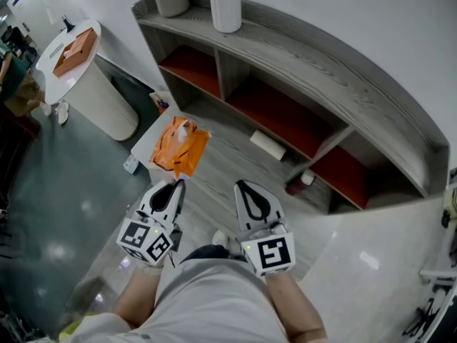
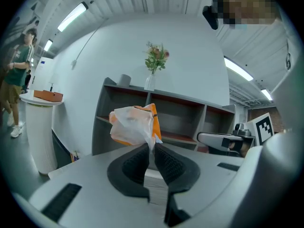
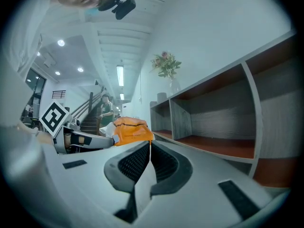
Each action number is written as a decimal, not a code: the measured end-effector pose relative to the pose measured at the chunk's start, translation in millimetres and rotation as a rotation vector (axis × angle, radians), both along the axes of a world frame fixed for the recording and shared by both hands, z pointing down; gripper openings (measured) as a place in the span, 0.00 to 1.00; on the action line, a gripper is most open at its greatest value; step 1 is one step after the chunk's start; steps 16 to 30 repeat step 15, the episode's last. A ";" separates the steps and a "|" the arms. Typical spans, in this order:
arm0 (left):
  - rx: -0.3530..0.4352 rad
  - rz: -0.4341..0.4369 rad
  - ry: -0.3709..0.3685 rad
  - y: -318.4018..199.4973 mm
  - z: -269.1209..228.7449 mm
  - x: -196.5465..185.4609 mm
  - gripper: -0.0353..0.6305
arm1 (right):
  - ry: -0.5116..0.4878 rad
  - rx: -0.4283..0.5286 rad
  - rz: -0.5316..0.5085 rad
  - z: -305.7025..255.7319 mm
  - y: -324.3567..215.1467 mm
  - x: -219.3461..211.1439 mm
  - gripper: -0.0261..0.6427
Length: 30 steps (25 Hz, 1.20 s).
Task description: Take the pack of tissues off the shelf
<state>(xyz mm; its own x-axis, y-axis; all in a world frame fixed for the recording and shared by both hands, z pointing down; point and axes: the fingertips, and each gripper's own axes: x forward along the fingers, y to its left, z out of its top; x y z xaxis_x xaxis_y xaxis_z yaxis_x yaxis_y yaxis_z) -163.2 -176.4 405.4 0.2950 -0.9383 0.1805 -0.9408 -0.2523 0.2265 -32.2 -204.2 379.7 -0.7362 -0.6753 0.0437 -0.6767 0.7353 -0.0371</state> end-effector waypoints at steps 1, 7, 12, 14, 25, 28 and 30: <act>0.000 0.000 -0.001 -0.3 0.0 0.1 0.12 | 0.001 -0.002 0.001 0.4 -0.3 0.7 0.07; -0.002 -0.006 -0.004 0.1 0.7 -0.5 0.12 | 0.000 -0.002 0.005 0.3 -1.3 1.7 0.07; -0.005 -0.007 -0.010 0.3 0.3 0.1 0.12 | 0.006 -0.002 0.008 0.8 -1.1 3.7 0.07; -0.006 -0.009 -0.012 0.3 0.2 -0.6 0.12 | 0.007 -0.003 0.010 1.1 -1.3 4.1 0.07; -0.007 -0.010 -0.013 0.3 0.2 -0.9 0.12 | 0.007 -0.003 0.011 1.2 -1.3 4.3 0.07; -0.007 -0.010 -0.013 0.3 0.2 -0.9 0.12 | 0.007 -0.003 0.011 1.2 -1.3 4.3 0.07; -0.007 -0.010 -0.013 0.3 0.2 -0.9 0.12 | 0.007 -0.003 0.011 1.2 -1.3 4.3 0.07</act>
